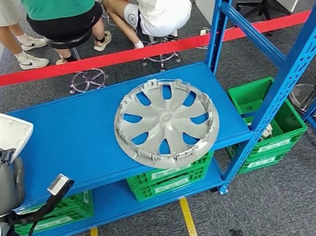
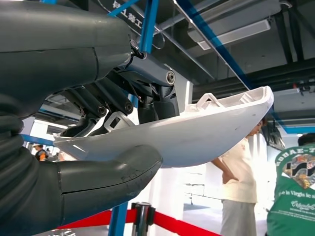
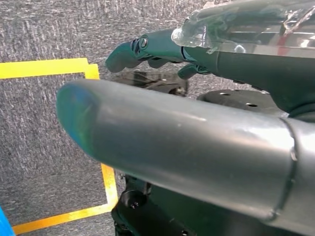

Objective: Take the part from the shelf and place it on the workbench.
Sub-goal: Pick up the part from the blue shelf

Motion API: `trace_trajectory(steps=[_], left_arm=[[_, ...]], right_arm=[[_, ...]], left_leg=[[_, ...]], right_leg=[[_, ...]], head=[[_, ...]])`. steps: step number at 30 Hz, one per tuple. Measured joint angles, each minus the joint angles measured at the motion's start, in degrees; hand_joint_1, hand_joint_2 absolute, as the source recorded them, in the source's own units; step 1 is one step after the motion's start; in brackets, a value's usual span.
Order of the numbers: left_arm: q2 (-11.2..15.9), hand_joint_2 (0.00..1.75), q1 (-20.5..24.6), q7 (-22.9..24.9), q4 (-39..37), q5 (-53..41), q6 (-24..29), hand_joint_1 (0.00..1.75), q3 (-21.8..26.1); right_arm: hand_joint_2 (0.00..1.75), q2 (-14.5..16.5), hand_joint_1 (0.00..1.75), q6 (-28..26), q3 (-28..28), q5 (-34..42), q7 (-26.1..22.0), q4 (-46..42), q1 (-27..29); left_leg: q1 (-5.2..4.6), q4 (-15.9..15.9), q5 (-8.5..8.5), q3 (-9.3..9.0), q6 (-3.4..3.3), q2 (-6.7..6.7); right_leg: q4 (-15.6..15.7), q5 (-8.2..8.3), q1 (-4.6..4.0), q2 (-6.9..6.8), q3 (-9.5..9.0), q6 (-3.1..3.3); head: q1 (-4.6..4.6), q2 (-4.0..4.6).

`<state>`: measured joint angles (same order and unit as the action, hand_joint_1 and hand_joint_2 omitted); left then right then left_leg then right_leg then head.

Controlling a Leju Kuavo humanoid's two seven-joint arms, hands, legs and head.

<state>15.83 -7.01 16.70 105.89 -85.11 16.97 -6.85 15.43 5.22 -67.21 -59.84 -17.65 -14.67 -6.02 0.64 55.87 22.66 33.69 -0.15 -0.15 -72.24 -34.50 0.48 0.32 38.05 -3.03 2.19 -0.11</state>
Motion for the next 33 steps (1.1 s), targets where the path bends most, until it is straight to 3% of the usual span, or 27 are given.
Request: trace_trajectory(steps=[1,2,5,7,10,11,13,15,16,17,18,20,22,23,25,26,27,30,31,32,33], left_arm=[[-0.4,1.75,-0.2,-0.5,0.0,0.0,0.0,1.75,0.3],[-0.8,1.75,-0.3,-0.9,0.0,0.0,0.0,1.75,0.5],[-1.7,1.75,-0.7,-1.6,0.0,0.0,0.1,1.75,1.3],[-2.1,1.75,-0.8,-1.9,0.0,0.0,0.2,1.75,1.8],[-2.5,1.75,-1.2,-2.2,0.0,0.0,0.3,1.75,2.1],[-2.6,1.75,-1.3,-2.2,0.0,0.0,0.3,1.75,2.2],[-2.8,1.75,-1.4,-2.2,0.0,0.0,0.3,1.75,2.5],[-3.0,1.75,-1.5,-2.2,0.0,0.0,0.3,1.75,2.8],[-3.1,1.75,-1.6,-2.3,0.0,0.0,0.3,1.75,2.9],[-3.2,1.75,-1.6,-2.3,0.0,0.0,0.3,1.75,2.9],[-3.3,1.75,-1.6,-2.3,0.0,0.0,0.3,1.75,3.0],[-3.4,1.75,-1.6,-2.4,0.0,0.0,0.4,1.75,3.1],[-3.5,1.75,-1.5,-2.5,0.0,0.0,0.4,1.75,3.2],[-3.6,1.75,-1.5,-2.6,0.0,0.0,0.4,1.75,3.2],[-3.7,1.75,-1.7,-2.7,0.0,0.0,0.5,1.75,3.2],[-3.8,1.75,-1.7,-2.8,0.0,0.0,0.4,1.75,3.2],[-3.9,1.75,-1.7,-2.9,0.0,0.0,0.4,1.75,3.2],[-4.3,1.75,-1.8,-3.1,0.0,0.0,0.3,1.75,3.2],[-4.4,1.75,-1.9,-3.2,0.0,0.0,0.3,1.75,3.3],[-4.5,1.75,-2.0,-3.3,-0.1,0.0,0.3,1.75,3.3],[-4.6,1.75,-2.1,-3.3,-0.1,0.0,0.3,1.75,3.4]], right_arm=[[0.00,0.0,0.00,0.0,0.0,0.0,0.0,0.0,0.0],[0.00,0.0,0.00,0.0,0.0,0.0,0.0,0.0,0.0],[0.00,0.0,0.00,0.1,0.0,0.0,0.0,0.0,-0.2],[0.00,0.1,0.00,0.2,0.0,-0.1,0.0,0.1,-0.3],[0.00,0.1,0.00,0.3,0.0,-0.1,-0.1,0.1,-0.3],[0.00,0.1,0.00,0.4,0.0,0.0,-0.1,0.1,-0.3],[0.00,0.1,0.00,0.6,0.0,0.0,-0.3,0.1,-0.4],[0.00,0.1,0.00,0.7,0.0,0.0,-0.4,0.1,-0.4],[0.00,0.1,0.00,0.8,0.0,0.0,-0.5,0.1,-0.4],[0.00,0.1,0.00,0.8,0.0,0.0,-0.6,0.1,-0.4],[0.00,0.1,0.00,0.9,0.0,0.0,-0.6,0.1,-0.4],[0.00,0.1,0.00,1.1,0.0,0.1,-0.8,0.1,-0.5],[0.00,0.2,0.00,1.3,0.0,0.2,-1.0,0.1,-0.6],[0.00,0.2,0.00,1.4,0.0,0.3,-1.1,0.1,-0.6],[0.00,0.2,0.00,1.5,0.0,0.4,-1.1,0.1,-0.5],[0.00,0.2,0.00,1.5,0.0,0.4,-1.1,0.1,-0.5],[0.00,0.2,0.00,1.5,0.0,0.4,-1.1,0.1,-0.4],[0.00,0.2,0.00,1.4,0.0,0.3,-1.2,0.1,-0.4],[0.00,0.2,0.00,1.3,0.0,0.1,-1.2,0.1,-0.4],[0.00,0.2,0.00,1.3,0.0,0.0,-1.2,0.1,-0.5],[0.00,0.2,0.00,1.3,0.0,-0.1,-1.2,0.1,-0.5]], left_leg=[[0.09,0.0,-0.13,0.18,0.13,-0.04],[0.24,0.1,-0.27,0.36,0.32,-0.05],[0.73,0.3,-0.72,0.89,1.27,0.04],[0.69,0.5,-1.25,1.21,2.15,0.16],[0.83,0.6,-1.82,1.73,3.24,0.23],[0.90,1.4,-0.74,2.23,3.45,0.22],[0.88,6.5,4.07,4.23,3.62,0.20],[0.76,14.0,8.75,6.35,3.55,0.20],[0.68,16.3,9.47,6.60,3.41,0.20],[0.56,16.7,9.01,5.94,3.18,0.20],[0.41,15.2,7.71,4.30,2.87,0.20],[-0.03,8.1,5.61,-1.20,2.07,0.20],[-0.41,1.9,5.70,-5.25,1.60,0.20],[-0.59,0.5,5.94,-5.83,1.44,0.20],[-0.62,0.0,5.12,-5.19,0.91,0.14],[-0.56,-0.1,4.55,-4.75,0.53,0.07],[-0.43,-0.2,3.92,-4.21,0.18,-0.01],[-0.36,-0.2,1.97,-1.87,-0.30,-0.08],[-0.36,-0.1,1.26,-0.94,-0.27,-0.09],[-0.36,-0.1,0.56,-0.03,-0.20,-0.09],[-0.35,-0.1,-0.08,0.82,-0.09,-0.09]], right_leg=[[-1.4,-0.19,0.11,-0.01,0.31,-0.18],[-0.7,0.69,0.21,-0.01,-0.42,-0.36],[9.9,4.90,0.54,0.13,-6.61,-0.89],[13.3,5.50,0.46,0.47,-8.46,-0.35],[13.0,6.16,0.20,0.62,-7.39,1.47],[13.0,6.58,0.18,0.59,-6.90,2.12],[13.0,7.59,0.10,0.49,-5.76,3.19],[13.0,8.64,-0.23,0.40,-4.37,3.65],[13.0,9.15,-0.39,0.36,-3.67,3.73],[13.0,9.69,-0.55,0.33,-2.95,3.75],[13.0,10.23,-0.67,0.33,-2.28,3.73],[12.9,11.27,-0.88,0.37,-1.20,3.57],[12.9,12.24,-1.03,0.40,-0.61,3.13],[13.1,12.76,-1.04,0.38,-0.43,2.80],[13.3,13.54,-0.89,0.33,-0.13,2.11],[12.9,12.80,-0.82,0.28,0.29,1.76],[11.5,10.97,-0.78,0.25,0.94,1.43],[1.4,2.74,-0.60,0.15,3.59,0.68],[-1.7,1.71,-0.58,0.15,3.81,0.56],[-3.1,2.10,-0.57,0.15,3.24,0.51],[-2.5,3.51,-0.57,0.14,1.71,0.51]], head=[[-0.01,0.00],[0.00,0.00],[0.07,0.00],[0.07,0.00],[0.01,0.00],[-0.09,0.00],[-0.42,0.00],[-0.60,0.00],[-0.58,0.00],[-0.58,0.00],[-0.58,0.00],[-0.60,0.00],[-0.61,0.00],[-0.62,0.00],[-0.67,0.00],[-0.64,0.00],[-0.58,0.00],[-0.34,0.00],[-0.33,0.00],[-0.33,0.00],[-0.32,0.00]])
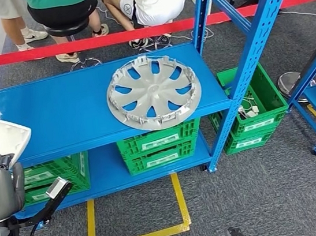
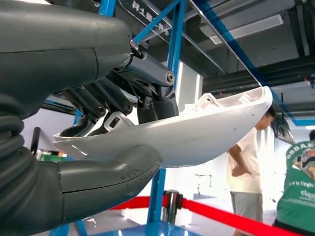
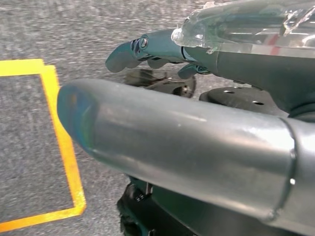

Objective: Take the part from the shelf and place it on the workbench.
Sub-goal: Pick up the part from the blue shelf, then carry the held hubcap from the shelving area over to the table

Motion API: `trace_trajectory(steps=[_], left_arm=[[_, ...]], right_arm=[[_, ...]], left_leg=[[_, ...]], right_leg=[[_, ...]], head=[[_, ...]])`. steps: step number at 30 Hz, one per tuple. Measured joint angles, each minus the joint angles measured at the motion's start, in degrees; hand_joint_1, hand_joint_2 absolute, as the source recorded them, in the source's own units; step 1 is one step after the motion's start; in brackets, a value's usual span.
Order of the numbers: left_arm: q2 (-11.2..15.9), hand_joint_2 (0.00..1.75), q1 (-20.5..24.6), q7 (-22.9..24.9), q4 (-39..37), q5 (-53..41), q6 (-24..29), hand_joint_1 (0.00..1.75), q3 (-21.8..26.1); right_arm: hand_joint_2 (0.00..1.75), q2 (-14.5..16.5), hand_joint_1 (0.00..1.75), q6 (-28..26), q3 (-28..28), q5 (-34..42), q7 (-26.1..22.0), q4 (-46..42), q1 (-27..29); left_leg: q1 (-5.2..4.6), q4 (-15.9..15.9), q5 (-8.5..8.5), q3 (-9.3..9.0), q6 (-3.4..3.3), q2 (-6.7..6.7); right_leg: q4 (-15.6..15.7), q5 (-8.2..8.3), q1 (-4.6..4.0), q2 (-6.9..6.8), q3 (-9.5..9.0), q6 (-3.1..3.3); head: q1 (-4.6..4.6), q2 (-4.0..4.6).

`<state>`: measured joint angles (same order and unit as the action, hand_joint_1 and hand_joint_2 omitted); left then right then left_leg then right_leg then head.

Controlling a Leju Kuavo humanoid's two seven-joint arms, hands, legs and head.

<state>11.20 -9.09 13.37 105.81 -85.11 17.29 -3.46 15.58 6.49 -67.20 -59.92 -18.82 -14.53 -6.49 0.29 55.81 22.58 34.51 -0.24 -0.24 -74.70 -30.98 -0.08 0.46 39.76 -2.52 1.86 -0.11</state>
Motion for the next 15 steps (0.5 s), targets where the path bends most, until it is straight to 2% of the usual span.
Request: trace_trajectory(steps=[1,2,3,4,5,7,8,9,10,12,13,14,15], left_arm=[[-0.1,1.75,-0.1,-0.1,0.0,0.0,0.0,1.75,0.1],[-0.1,1.75,-0.3,-0.2,0.0,0.0,0.0,1.75,0.2],[-0.2,1.75,-0.4,-0.2,0.0,0.0,0.0,1.75,0.4],[-0.2,1.75,-0.4,-0.3,0.0,0.0,0.1,1.75,0.6],[-0.3,1.75,-0.4,-0.3,0.0,0.0,0.1,1.75,0.8],[-0.4,1.75,-0.6,-0.4,0.0,0.0,0.1,1.75,1.1],[-0.5,1.75,-0.7,-0.5,0.0,0.0,0.2,1.75,1.2],[-0.5,1.75,-0.9,-0.6,0.0,0.0,0.2,1.75,1.3],[-0.6,1.75,-1.2,-0.9,0.0,0.0,0.3,1.75,1.5],[-0.8,1.75,-2.1,-1.8,0.0,0.0,0.6,1.75,2.4],[-1.1,1.75,-2.8,-2.7,0.1,0.0,0.9,1.75,3.1],[-1.6,1.75,-3.5,-4.2,0.1,0.0,1.3,1.75,4.0],[-2.3,1.75,-4.3,-6.3,0.3,0.0,1.6,1.75,5.3]], right_arm=[[0.00,0.0,0.00,0.0,0.0,-0.1,0.0,0.0,0.0],[0.00,0.0,0.00,0.0,0.0,-0.1,0.0,0.0,-0.1],[0.00,0.0,0.00,-0.1,0.1,-0.1,0.0,0.0,-0.3],[0.00,0.0,0.00,-0.1,0.2,-0.1,0.0,0.0,-0.4],[0.00,0.0,0.00,-0.1,0.3,-0.1,0.0,0.0,-0.5],[0.00,0.0,0.00,-0.1,0.4,-0.1,0.0,0.0,-0.4],[0.00,0.0,0.00,-0.1,0.4,-0.2,0.0,0.0,-0.3],[0.00,0.0,0.00,-0.1,0.5,-0.3,0.0,0.0,-0.3],[0.00,0.0,0.00,0.0,0.5,-0.4,0.0,0.0,-0.4],[0.00,0.0,0.00,0.1,0.7,-0.8,0.1,0.0,-0.4],[0.00,0.0,0.00,0.3,0.9,-1.0,0.1,0.0,-0.4],[0.00,0.0,0.00,0.3,1.0,-1.2,0.1,0.1,-0.4],[0.00,0.1,0.00,0.4,1.2,-1.4,0.1,0.1,-0.4]], left_leg=[[0.02,0.0,-0.65,0.78,0.17,0.00],[-0.02,0.1,-1.24,1.42,0.42,0.02],[-0.07,0.2,-1.79,1.90,0.70,0.02],[-0.13,0.2,-2.39,2.16,0.99,0.01],[-0.15,0.2,-2.92,2.27,1.29,0.01],[0.03,0.1,-3.73,2.38,1.91,0.01],[0.13,0.5,-3.08,2.67,2.24,0.04],[0.22,1.8,-1.30,3.22,2.54,0.08],[0.27,4.2,1.43,4.03,2.79,0.11],[0.28,11.5,7.28,5.86,3.15,0.13],[0.29,14.8,8.63,6.32,3.26,0.13],[0.30,16.7,8.62,6.10,3.31,0.13],[0.33,16.7,7.51,4.99,3.32,0.13]], right_leg=[[2.6,1.58,0.02,-0.01,-2.62,0.03],[6.8,2.15,0.02,-0.01,-5.95,0.09],[11.5,1.85,0.00,0.04,-9.32,0.23],[15.1,1.17,-0.06,0.09,-11.62,0.41],[17.2,0.37,-0.19,0.15,-12.81,0.66],[17.7,0.72,-0.30,0.10,-12.36,1.53],[17.7,1.23,-0.29,0.00,-11.93,2.08],[17.7,1.90,-0.22,-0.11,-11.45,2.65],[17.7,2.67,-0.13,-0.20,-10.81,3.11],[17.7,4.16,-0.15,-0.22,-9.29,3.44],[17.6,4.88,-0.15,-0.21,-8.33,3.41],[17.6,5.56,-0.15,-0.20,-7.40,3.32],[17.5,6.21,-0.14,-0.19,-6.50,3.17]], head=[[-0.01,0.00],[-0.01,0.00],[-0.02,0.00],[-0.07,0.00],[-0.07,0.00],[-0.11,0.00],[-0.13,0.00],[-0.24,0.00],[-0.33,0.00],[-0.45,0.00],[-0.45,0.00],[-0.46,0.00],[-0.46,0.00]])
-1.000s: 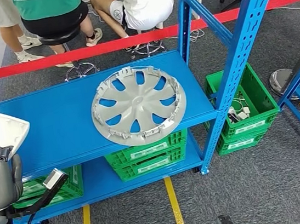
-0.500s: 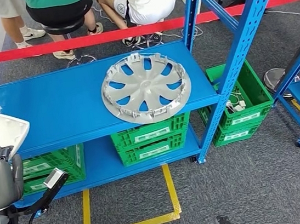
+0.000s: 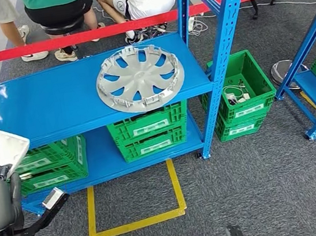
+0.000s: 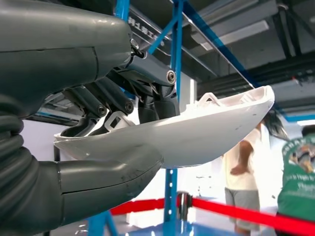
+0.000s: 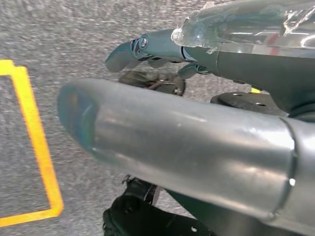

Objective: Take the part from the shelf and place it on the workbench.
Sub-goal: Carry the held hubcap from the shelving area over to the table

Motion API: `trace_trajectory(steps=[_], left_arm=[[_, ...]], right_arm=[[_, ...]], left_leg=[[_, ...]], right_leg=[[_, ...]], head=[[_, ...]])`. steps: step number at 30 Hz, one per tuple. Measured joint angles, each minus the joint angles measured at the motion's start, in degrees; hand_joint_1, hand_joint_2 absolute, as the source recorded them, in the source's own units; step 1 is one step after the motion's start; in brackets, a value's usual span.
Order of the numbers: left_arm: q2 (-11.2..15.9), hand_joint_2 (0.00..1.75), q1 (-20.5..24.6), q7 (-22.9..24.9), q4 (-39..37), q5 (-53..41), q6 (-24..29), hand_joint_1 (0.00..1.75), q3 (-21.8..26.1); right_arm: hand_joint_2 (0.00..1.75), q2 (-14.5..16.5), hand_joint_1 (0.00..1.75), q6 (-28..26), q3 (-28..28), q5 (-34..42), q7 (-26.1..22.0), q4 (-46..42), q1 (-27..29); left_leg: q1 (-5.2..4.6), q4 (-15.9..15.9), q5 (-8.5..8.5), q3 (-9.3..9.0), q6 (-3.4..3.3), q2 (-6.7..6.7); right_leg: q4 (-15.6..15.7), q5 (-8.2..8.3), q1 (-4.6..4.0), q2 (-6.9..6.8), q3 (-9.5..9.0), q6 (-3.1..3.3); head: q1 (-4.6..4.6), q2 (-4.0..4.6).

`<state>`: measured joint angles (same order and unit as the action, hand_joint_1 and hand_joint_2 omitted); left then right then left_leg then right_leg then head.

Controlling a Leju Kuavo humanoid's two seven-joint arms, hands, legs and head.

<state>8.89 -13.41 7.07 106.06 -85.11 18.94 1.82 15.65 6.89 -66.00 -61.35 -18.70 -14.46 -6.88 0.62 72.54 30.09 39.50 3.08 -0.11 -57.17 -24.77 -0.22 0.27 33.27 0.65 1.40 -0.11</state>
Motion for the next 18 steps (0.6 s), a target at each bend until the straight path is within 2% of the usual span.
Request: trace_trajectory(steps=[1,2,4,5,6,7,8,9,10,12,13,14,15,16,17,18], left_arm=[[-1.0,1.75,-0.7,-2.6,0.2,0.0,0.4,1.75,1.5],[-2.2,1.75,-1.2,-5.4,0.5,0.0,0.7,1.75,3.2],[-4.6,1.75,-1.7,-9.8,1.2,0.0,1.3,1.75,7.2],[-5.7,1.75,-2.0,-11.2,1.5,0.0,1.5,1.75,9.0],[-6.8,1.75,-2.2,-12.4,1.7,0.0,1.6,1.75,10.8],[-7.7,1.75,-2.5,-13.3,1.7,0.0,1.7,1.75,12.2],[-8.5,1.75,-2.7,-14.2,1.8,0.1,1.7,1.75,13.6],[-9.2,1.75,-2.9,-15.1,1.8,0.1,1.7,1.75,14.9],[-9.9,1.75,-3.1,-16.0,1.9,0.1,1.8,1.75,16.2],[-11.0,1.75,-3.3,-17.0,2.1,0.2,1.8,1.75,18.4],[-11.4,1.75,-3.4,-17.2,2.2,0.2,1.8,1.75,19.2],[-11.8,1.75,-3.4,-17.2,2.2,0.2,1.8,1.75,19.8],[-12.1,1.75,-3.5,-17.3,2.2,0.2,1.8,1.75,20.4],[-12.4,1.75,-3.6,-17.4,2.2,0.2,1.8,1.75,20.8],[-12.7,1.75,-3.6,-17.5,2.2,0.2,1.8,1.75,21.2],[-12.9,1.75,-3.6,-17.8,2.3,0.2,1.8,1.75,21.7]], right_arm=[[0.00,0.0,0.00,0.1,0.2,-0.2,0.0,0.0,0.0],[0.00,0.1,0.00,0.1,0.3,-0.3,0.1,0.0,-0.1],[0.00,0.2,0.00,0.2,0.7,-0.5,0.1,0.1,-0.3],[0.00,0.3,0.00,0.2,0.9,-0.6,0.1,0.1,-0.4],[0.00,0.3,0.00,0.2,1.0,-0.6,0.1,0.1,-0.5],[0.00,0.3,0.00,0.3,1.2,-0.7,0.2,0.1,-0.4],[0.00,0.3,0.00,0.3,1.2,-0.8,0.2,0.1,-0.4],[0.00,0.3,0.00,0.2,1.3,-0.9,0.3,0.1,-0.2],[0.00,0.3,0.00,0.2,1.4,-1.0,0.3,0.1,-0.2],[0.00,0.3,0.00,0.2,1.6,-1.0,0.4,0.1,-0.3],[0.00,0.3,0.00,0.2,1.7,-1.0,0.4,0.1,-0.4],[0.00,0.3,0.00,0.2,1.8,-1.0,0.4,0.1,-0.4],[0.00,0.3,0.00,0.2,1.8,-1.1,0.4,0.1,-0.4],[0.00,0.3,0.00,0.2,1.9,-1.1,0.4,0.1,-0.5],[0.00,0.3,0.00,0.1,2.0,-1.1,0.4,0.1,-0.6],[0.00,0.3,0.00,0.1,2.1,-1.1,0.4,0.1,-0.7]], left_leg=[[0.05,-1.9,-1.51,-2.05,-0.02,0.00],[0.14,-5.3,-2.56,-4.92,-0.04,0.00],[0.15,-13.4,-2.32,-10.68,-0.34,0.08],[0.05,-16.0,-1.73,-12.22,-0.70,0.13],[-0.14,-17.4,-1.44,-12.70,-1.21,0.17],[-0.19,-17.6,-1.64,-12.31,-1.85,0.12],[-0.23,-17.6,-2.13,-11.80,-2.40,0.04],[-0.22,-17.6,-2.66,-11.29,-2.94,-0.05],[-0.16,-17.7,-3.26,-10.70,-3.34,-0.13],[-0.30,-17.6,-4.58,-9.15,-3.74,-0.17],[-0.40,-17.6,-5.31,-8.25,-3.78,-0.17],[-0.52,-17.6,-6.05,-7.29,-3.80,-0.17],[-0.63,-17.5,-6.76,-6.36,-3.79,-0.16],[-0.71,-17.5,-7.45,-5.49,-3.73,-0.15],[-0.77,-17.4,-8.12,-4.78,-3.63,-0.13],[-0.87,-17.3,-8.72,-4.21,-3.47,-0.11]], right_leg=[[0.0,0.61,0.02,0.00,0.81,-0.20],[-0.1,1.17,0.00,0.02,1.48,-0.45],[-0.5,2.18,-0.17,0.06,2.63,-1.02],[-0.6,2.75,-0.24,0.07,3.05,-1.32],[-0.6,3.35,-0.23,0.07,3.40,-1.63],[-0.5,3.91,-0.12,0.09,3.65,-1.93],[-0.6,3.68,0.02,0.07,3.92,-2.23],[-1.6,2.32,0.12,0.06,4.39,-2.54],[-3.7,-0.12,0.19,0.04,5.10,-2.80],[-10.9,-6.26,0.20,0.02,6.85,-3.13],[-14.5,-8.06,0.19,0.02,7.32,-3.17],[-16.9,-8.38,0.16,0.03,7.12,-3.08],[-17.4,-7.39,0.10,0.03,6.05,-2.91],[-15.9,-5.66,-0.02,0.03,3.92,-2.64],[-12.5,-4.30,-0.17,0.04,0.84,-2.28],[-7.9,-4.08,-0.37,0.03,-2.78,-1.91]], head=[[0.01,0.00],[0.01,0.00],[0.04,0.00],[0.05,0.00],[0.07,0.00],[0.07,0.00],[0.08,0.00],[0.19,0.00],[0.30,0.00],[0.51,0.00],[0.51,0.00],[0.49,0.00],[0.49,0.00],[0.49,0.00],[0.49,0.00],[0.49,0.00]])
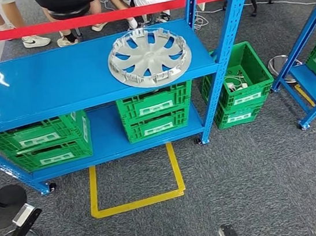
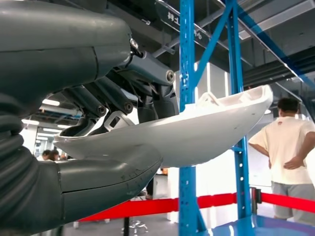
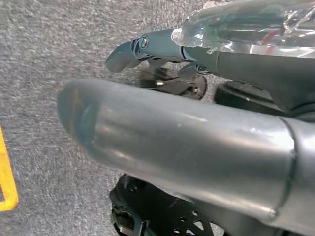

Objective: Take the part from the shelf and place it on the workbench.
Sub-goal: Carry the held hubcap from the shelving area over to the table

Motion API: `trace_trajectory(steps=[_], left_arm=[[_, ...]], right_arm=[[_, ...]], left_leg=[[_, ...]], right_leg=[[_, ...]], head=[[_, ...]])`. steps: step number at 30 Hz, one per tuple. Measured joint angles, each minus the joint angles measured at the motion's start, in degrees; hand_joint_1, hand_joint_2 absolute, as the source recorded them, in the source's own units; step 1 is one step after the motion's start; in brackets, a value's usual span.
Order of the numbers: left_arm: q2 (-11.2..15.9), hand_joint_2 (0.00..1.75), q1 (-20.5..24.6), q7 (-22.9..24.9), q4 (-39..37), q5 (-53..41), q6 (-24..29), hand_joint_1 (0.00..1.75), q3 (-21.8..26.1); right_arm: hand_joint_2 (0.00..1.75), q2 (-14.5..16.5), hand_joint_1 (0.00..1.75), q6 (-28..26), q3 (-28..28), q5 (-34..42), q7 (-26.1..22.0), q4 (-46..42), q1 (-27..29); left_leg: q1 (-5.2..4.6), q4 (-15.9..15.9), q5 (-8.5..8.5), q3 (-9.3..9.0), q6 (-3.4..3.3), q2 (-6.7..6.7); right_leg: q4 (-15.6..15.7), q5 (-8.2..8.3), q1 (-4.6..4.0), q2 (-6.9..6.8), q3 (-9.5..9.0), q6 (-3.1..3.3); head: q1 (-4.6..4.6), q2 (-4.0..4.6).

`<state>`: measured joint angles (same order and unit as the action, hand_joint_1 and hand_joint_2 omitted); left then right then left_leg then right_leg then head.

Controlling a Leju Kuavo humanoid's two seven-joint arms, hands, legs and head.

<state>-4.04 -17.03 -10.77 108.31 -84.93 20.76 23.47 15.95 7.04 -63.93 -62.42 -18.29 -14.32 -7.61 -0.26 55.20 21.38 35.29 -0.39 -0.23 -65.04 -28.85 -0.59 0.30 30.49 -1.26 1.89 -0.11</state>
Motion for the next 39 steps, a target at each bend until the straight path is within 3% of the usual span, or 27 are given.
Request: trace_trajectory(steps=[1,2,3,5,6,7,9,10,11,12,13,15,17,18,20,21,22,25,26,27,28,30,32,33,36,37,39], left_arm=[[-0.2,1.75,0.0,-0.5,0.0,0.0,0.0,1.75,0.5],[-0.4,1.75,0.0,-1.1,0.1,0.1,0.0,1.75,1.0],[-0.6,1.75,0.1,-1.7,0.1,0.1,0.0,1.75,1.6],[-0.9,1.75,0.1,-3.0,0.1,0.2,0.0,1.75,2.9],[-1.1,1.75,0.2,-3.5,0.1,0.3,-0.1,1.75,3.6],[-1.2,1.75,0.2,-4.0,0.1,0.3,-0.1,1.75,4.1],[-1.5,1.75,0.4,-4.7,0.1,0.3,-0.1,1.75,4.9],[-1.7,1.75,0.6,-4.9,0.1,0.3,-0.1,1.75,5.2],[-1.9,1.75,0.7,-5.1,0.1,0.3,-0.1,1.75,5.5],[-2.0,1.75,0.8,-5.3,0.1,0.3,-0.1,1.75,5.6],[-2.1,1.75,0.9,-5.4,0.1,0.3,-0.1,1.75,5.7],[-2.3,1.75,1.2,-5.4,0.1,0.3,-0.1,1.75,5.8],[-2.5,1.75,1.5,-5.4,0.1,0.3,-0.1,1.75,5.8],[-2.6,1.75,1.6,-5.5,0.1,0.3,-0.1,1.75,5.8],[-2.7,1.75,1.7,-5.5,0.1,0.3,-0.1,1.75,5.8],[-2.8,1.75,1.7,-5.5,0.1,0.3,-0.1,1.75,5.8],[-2.9,1.75,1.7,-5.5,0.1,0.3,-0.1,1.75,5.8],[-3.1,1.75,1.8,-5.5,0.1,0.2,-0.2,1.75,5.9],[-3.2,1.75,1.8,-5.6,0.1,0.2,-0.2,1.75,5.9],[-3.3,1.75,1.8,-5.7,0.1,0.2,-0.3,1.75,5.9],[-3.4,1.75,1.8,-5.8,0.1,0.2,-0.3,1.75,5.9],[-3.5,1.75,1.8,-6.0,0.1,0.2,-0.5,1.75,5.9],[-3.6,1.75,1.8,-6.1,0.1,0.2,-0.6,1.75,5.9],[-3.7,1.75,1.8,-6.2,0.1,0.2,-0.6,1.75,5.9],[-3.8,1.75,1.7,-6.2,0.2,0.2,-0.8,1.75,5.9],[-3.8,1.75,1.7,-6.3,0.2,0.2,-0.8,1.75,5.9],[-3.9,1.75,1.7,-6.3,0.2,0.2,-0.9,1.75,5.9]], right_arm=[[0.00,0.0,0.00,0.0,0.1,0.0,0.0,0.0,-0.2],[0.00,0.0,0.00,0.0,0.1,0.0,0.0,0.0,-0.3],[0.00,0.0,0.00,0.0,0.2,0.0,0.1,0.0,-0.4],[0.00,0.0,0.00,0.0,0.4,0.0,0.2,0.0,-0.3],[0.00,0.1,0.00,0.0,0.4,0.0,0.2,0.0,-0.3],[0.00,0.1,0.00,0.0,0.5,0.0,0.2,0.0,-0.2],[0.00,0.1,0.00,0.1,0.5,0.1,0.2,0.0,-0.3],[0.00,0.1,0.00,0.1,0.5,0.1,0.2,0.0,-0.3],[0.00,0.1,0.00,0.1,0.5,0.2,0.2,0.0,-0.3],[0.00,0.1,0.00,0.1,0.5,0.2,0.3,0.0,-0.3],[0.00,0.1,0.00,0.1,0.5,0.2,0.3,0.0,-0.3],[0.00,0.1,0.00,0.1,0.5,0.2,0.3,0.0,-0.3],[0.00,0.1,0.00,0.1,0.5,0.2,0.2,0.0,-0.4],[0.00,0.1,0.00,0.1,0.5,0.2,0.2,0.0,-0.4],[0.00,0.1,0.00,0.1,0.5,0.2,0.2,0.0,-0.2],[0.00,0.1,0.00,0.1,0.5,0.2,0.2,0.0,0.0],[0.00,0.1,0.00,0.1,0.5,0.2,0.3,0.0,0.1],[0.00,0.1,0.00,0.1,0.5,0.3,0.3,0.0,0.1],[0.00,0.1,0.00,0.2,0.5,0.3,0.3,0.0,0.0],[0.00,0.1,0.00,0.2,0.5,0.4,0.3,0.0,0.0],[0.00,0.1,0.00,0.2,0.5,0.4,0.3,0.0,0.0],[0.00,0.1,0.00,0.2,0.5,0.5,0.3,0.0,-0.1],[0.00,0.1,0.00,0.2,0.6,0.5,0.3,0.0,-0.3],[0.00,0.1,0.00,0.2,0.6,0.5,0.2,0.0,-0.3],[0.00,0.2,0.00,0.2,0.6,0.6,0.3,0.1,-0.2],[0.00,0.2,0.00,0.2,0.6,0.6,0.3,0.1,-0.2],[0.00,0.2,0.00,-0.1,0.6,0.5,0.3,0.1,-0.3]], left_leg=[[-0.07,0.1,-0.61,0.43,0.21,-0.03],[-0.07,0.1,-1.23,0.67,0.45,-0.07],[-0.03,0.0,-1.84,0.87,0.75,-0.13],[0.15,-0.1,-2.49,1.21,1.44,-0.12],[0.22,0.6,-1.44,1.63,1.81,-0.06],[0.27,2.3,0.70,2.28,2.14,0.01],[0.45,9.0,6.85,4.19,2.67,0.06],[0.53,12.9,8.97,4.99,2.88,0.06],[0.62,15.9,9.75,5.26,3.04,0.06],[0.73,17.1,9.20,4.72,3.17,0.06],[0.87,16.3,7.75,3.21,3.28,0.06],[1.22,9.5,5.57,-2.48,3.56,0.08],[1.32,2.1,6.28,-7.48,3.24,0.32],[1.21,0.1,6.84,-8.43,2.84,0.44],[1.04,-0.5,6.64,-7.71,1.71,0.42],[1.00,-0.4,6.18,-7.16,1.17,0.33],[1.02,-0.4,5.65,-6.61,0.66,0.24],[0.83,-0.3,3.99,-4.71,-0.09,0.08],[0.71,-0.3,3.43,-3.97,-0.14,0.06],[0.60,-0.2,2.91,-3.25,-0.16,0.04],[0.50,-0.2,2.41,-2.57,-0.14,0.04],[0.38,-0.1,1.52,-1.51,0.03,0.07],[0.32,0.0,0.65,-0.83,0.47,0.04],[0.39,0.0,0.15,-0.59,0.77,0.00],[0.63,0.1,-0.22,0.04,1.80,0.03],[0.65,1.1,1.18,0.51,2.10,0.08],[0.73,6.7,6.56,2.26,2.62,0.15]], right_leg=[[4.7,-0.59,-0.15,0.00,-3.27,0.22],[8.0,-1.42,-0.30,0.02,-5.26,0.35],[9.9,-2.05,-0.45,0.05,-6.07,0.41],[10.2,-1.27,-0.47,-0.02,-5.12,0.90],[10.3,-0.66,-0.37,-0.13,-4.56,1.36],[10.4,0.08,-0.23,-0.26,-3.90,1.78],[10.4,1.56,-0.14,-0.41,-2.56,2.23],[10.3,2.33,-0.14,-0.45,-1.71,2.22],[10.1,3.08,-0.13,-0.49,-0.80,2.15],[9.9,3.78,-0.10,-0.52,0.34,2.02],[9.7,4.39,-0.05,-0.53,1.41,1.85],[9.0,5.40,-0.01,-0.49,3.31,1.38],[8.2,6.39,-0.13,-0.43,4.77,0.80],[8.0,6.94,-0.18,-0.41,5.33,0.52],[7.9,7.71,0.03,-0.38,6.19,-0.05],[7.4,6.95,0.15,-0.37,6.74,-0.35],[5.8,5.13,0.25,-0.36,7.45,-0.68],[-4.8,-2.84,0.36,-0.38,10.28,-1.27],[-7.8,-3.96,0.36,-0.37,10.61,-1.27],[-8.9,-3.87,0.33,-0.36,10.07,-1.18],[-7.9,-2.75,0.27,-0.36,8.46,-0.98],[-0.5,-0.19,0.07,-0.31,2.73,-0.28],[7.2,0.18,-0.22,-0.21,-2.41,0.31],[9.0,-0.09,-0.38,-0.14,-3.43,0.45],[9.9,1.07,-0.38,-0.19,-2.89,1.01],[10.0,1.67,-0.25,-0.28,-2.42,1.39],[10.0,2.83,-0.13,-0.40,-1.13,1.87]], head=[[-0.03,0.00],[-0.05,0.00],[-0.05,0.00],[0.00,0.00],[-0.06,0.00],[-0.19,0.00],[-0.41,0.00],[-0.44,0.00],[-0.42,0.00],[-0.44,0.00],[-0.44,0.00],[-0.49,0.00],[-0.51,0.00],[-0.52,0.00],[-0.53,0.00],[-0.46,0.00],[-0.32,0.00],[0.09,0.00],[0.10,0.00],[0.09,0.00],[0.10,0.00],[0.09,0.00],[0.04,0.00],[0.03,0.00],[0.05,0.00],[0.00,0.00],[-0.15,0.00]])
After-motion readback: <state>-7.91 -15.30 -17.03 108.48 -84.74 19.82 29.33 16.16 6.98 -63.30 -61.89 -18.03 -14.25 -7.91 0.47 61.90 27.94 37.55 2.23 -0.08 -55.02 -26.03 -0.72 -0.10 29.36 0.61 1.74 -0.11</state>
